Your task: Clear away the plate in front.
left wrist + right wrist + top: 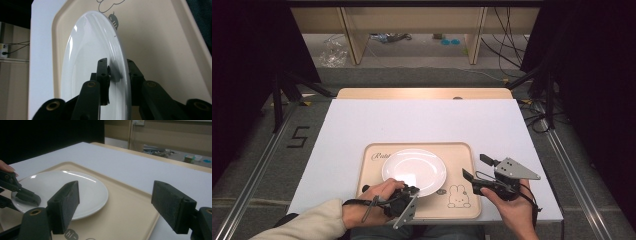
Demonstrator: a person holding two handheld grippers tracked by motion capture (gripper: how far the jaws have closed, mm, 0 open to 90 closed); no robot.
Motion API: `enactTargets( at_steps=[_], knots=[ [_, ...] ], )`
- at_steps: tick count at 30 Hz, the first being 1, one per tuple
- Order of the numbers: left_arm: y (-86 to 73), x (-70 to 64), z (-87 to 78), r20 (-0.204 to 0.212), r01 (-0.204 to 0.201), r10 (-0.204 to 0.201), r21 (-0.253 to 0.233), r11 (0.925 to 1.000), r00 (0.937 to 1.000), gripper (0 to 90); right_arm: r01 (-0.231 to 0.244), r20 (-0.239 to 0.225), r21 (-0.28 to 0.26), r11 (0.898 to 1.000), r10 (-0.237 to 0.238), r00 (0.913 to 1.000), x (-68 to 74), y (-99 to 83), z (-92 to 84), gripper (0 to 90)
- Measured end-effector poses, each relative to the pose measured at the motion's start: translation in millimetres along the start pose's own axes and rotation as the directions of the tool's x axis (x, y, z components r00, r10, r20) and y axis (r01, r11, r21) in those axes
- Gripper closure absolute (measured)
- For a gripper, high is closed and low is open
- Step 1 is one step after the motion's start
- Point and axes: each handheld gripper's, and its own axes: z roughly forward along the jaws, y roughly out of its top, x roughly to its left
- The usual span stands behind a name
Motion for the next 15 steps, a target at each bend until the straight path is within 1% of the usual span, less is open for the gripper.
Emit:
enactTargets(
  at_steps=[1, 2, 3, 4, 5, 6, 8, 9, 10, 11, 12, 13, 15],
  knots=[
    [-0.4, 0.7, 0.4, 0.012, 0.010, -0.010, -0.003, 0.9999, 0.9999, 74.0, 0.000, -0.001, 0.000, 1.000, 0.000, 1.0000, 0.0, 0.0, 0.0, 23.6],
    [-0.4, 0.7, 0.4, 0.012, 0.010, -0.010, -0.003, 0.9999, 0.9999, 73.0, 0.000, -0.001, 0.000, 1.000, 0.000, 1.0000, 0.0, 0.0, 0.0, 23.6],
    [-1.7, 3.6, 0.2, 0.049, 0.024, -0.025, 0.006, 0.9997, 0.9985, 71.3, 0.002, -0.002, 0.001, 1.000, -0.002, 1.0000, 0.0, -0.1, 0.1, 23.6],
    [-2.9, 4.1, 1.1, 0.061, 0.066, -0.065, -0.017, 0.9977, 0.9960, 70.1, 0.002, -0.005, 0.003, 1.000, -0.002, 1.0000, 0.0, -0.1, 0.2, 23.6],
    [-2.9, 4.1, 1.1, 0.061, 0.066, -0.065, -0.017, 0.9977, 0.9960, 69.3, 0.002, -0.004, 0.003, 1.000, -0.002, 1.0000, 0.0, -0.2, 0.3, 23.6],
    [-5.2, 5.7, 2.1, 0.113, 0.139, -0.133, -0.048, 0.9891, 0.9846, 68.8, 0.002, -0.004, 0.003, 1.000, -0.002, 1.0000, 0.1, -0.2, 0.3, 23.6],
    [-7.4, 7.3, 2.8, 0.136, 0.172, -0.163, -0.063, 0.9831, 0.9773, 66.8, 0.001, -0.005, 0.004, 1.000, -0.001, 1.0000, 0.0, -0.2, 0.4, 23.6],
    [-8.3, 8.1, 2.8, 0.143, 0.179, -0.168, -0.068, 0.9815, 0.9754, 65.7, 0.001, -0.007, 0.005, 1.000, -0.001, 1.0000, 0.0, -0.4, 0.5, 23.6],
    [-8.3, 8.1, 2.8, 0.143, 0.179, -0.168, -0.068, 0.9815, 0.9754, 63.7, 0.001, -0.007, 0.005, 1.000, -0.001, 1.0000, 0.0, -0.4, 0.5, 23.6],
    [-9.0, 10.5, 1.7, 0.164, 0.197, -0.183, -0.078, 0.9772, 0.9694, 61.2, -0.007, -0.014, 0.001, 1.000, 0.007, 0.9999, 0.3, -0.7, 1.2, 23.6],
    [-9.0, 10.5, 1.7, 0.164, 0.197, -0.183, -0.078, 0.9772, 0.9694, 58.4, -0.007, -0.014, 0.001, 1.000, 0.007, 0.9999, 0.3, -0.7, 1.2, 23.6],
    [-10.3, 12.9, 0.6, 0.177, 0.213, -0.196, -0.082, 0.9736, 0.9644, 57.0, -0.006, -0.014, 0.003, 1.000, 0.006, 0.9999, 0.2, -0.6, 1.1, 23.6],
    [-12.3, 14.5, 0.0, 0.185, 0.232, -0.213, -0.089, 0.9686, 0.9594, 54.2, -0.009, -0.016, 0.004, 1.000, 0.009, 0.9998, 0.3, -0.8, 1.3, 23.6]
  ],
)
